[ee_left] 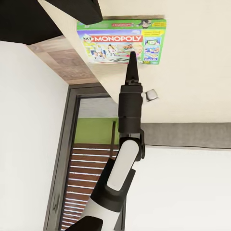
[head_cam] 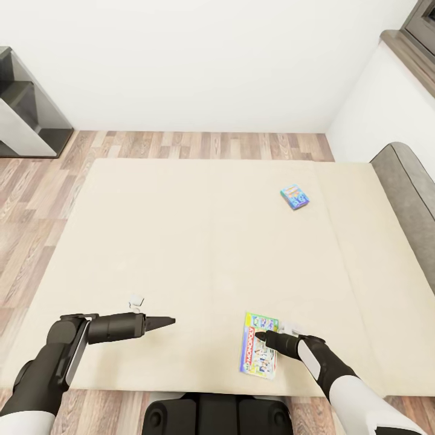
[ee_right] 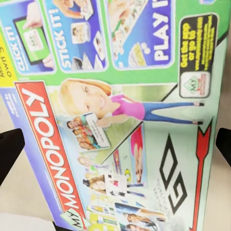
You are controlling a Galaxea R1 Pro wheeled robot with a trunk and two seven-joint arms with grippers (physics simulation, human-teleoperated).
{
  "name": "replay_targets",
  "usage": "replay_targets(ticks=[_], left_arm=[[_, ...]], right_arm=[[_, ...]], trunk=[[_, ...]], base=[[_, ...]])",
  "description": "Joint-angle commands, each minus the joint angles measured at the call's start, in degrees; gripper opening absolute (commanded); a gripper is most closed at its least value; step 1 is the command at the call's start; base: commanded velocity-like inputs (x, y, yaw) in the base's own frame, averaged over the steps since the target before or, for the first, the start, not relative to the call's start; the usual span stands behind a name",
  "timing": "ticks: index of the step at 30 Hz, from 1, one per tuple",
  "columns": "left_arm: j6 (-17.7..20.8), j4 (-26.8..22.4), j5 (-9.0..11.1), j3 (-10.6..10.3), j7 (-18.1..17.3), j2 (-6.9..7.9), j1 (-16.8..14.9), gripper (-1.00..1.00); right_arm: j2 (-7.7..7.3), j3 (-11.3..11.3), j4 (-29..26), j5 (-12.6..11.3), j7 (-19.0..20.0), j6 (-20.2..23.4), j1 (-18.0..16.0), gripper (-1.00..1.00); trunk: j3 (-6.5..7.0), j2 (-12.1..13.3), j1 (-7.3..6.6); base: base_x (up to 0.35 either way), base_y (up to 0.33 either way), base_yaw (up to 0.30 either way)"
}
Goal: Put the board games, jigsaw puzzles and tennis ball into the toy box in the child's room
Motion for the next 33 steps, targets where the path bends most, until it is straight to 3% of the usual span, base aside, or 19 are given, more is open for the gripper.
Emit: replay_targets(ticks=[1,7,15,33], left_arm=[[0.60,-0.02,-0.08,0.03,-0.27,0.00,-0.02,1.00],[0.60,-0.02,-0.06,0.04,-0.28,0.00,-0.02,1.00],[0.60,-0.02,-0.09,0.04,-0.32,0.00,-0.02,1.00],[0.60,-0.02,-0.14,0.10,-0.48,0.00,-0.02,1.00]], right_arm=[[0.03,-0.33,-0.07,-0.19,0.16,0.46,-0.01,1.00],[0.06,-0.33,-0.07,-0.26,0.48,0.75,-0.02,1.00],[0.16,-0.33,-0.07,-0.19,4.40,2.65,-0.02,1.00],[1.38,-0.33,-0.07,-0.10,4.31,2.74,-0.02,1.00]], trunk=[[-0.06,-0.09,0.03],[-0.06,-0.09,0.03],[-0.06,-0.09,0.03],[-0.06,-0.09,0.03]], base=[[0.000,0.002,0.000],[0.000,0.000,0.000],[0.000,0.000,0.000],[0.000,0.000,0.000]])
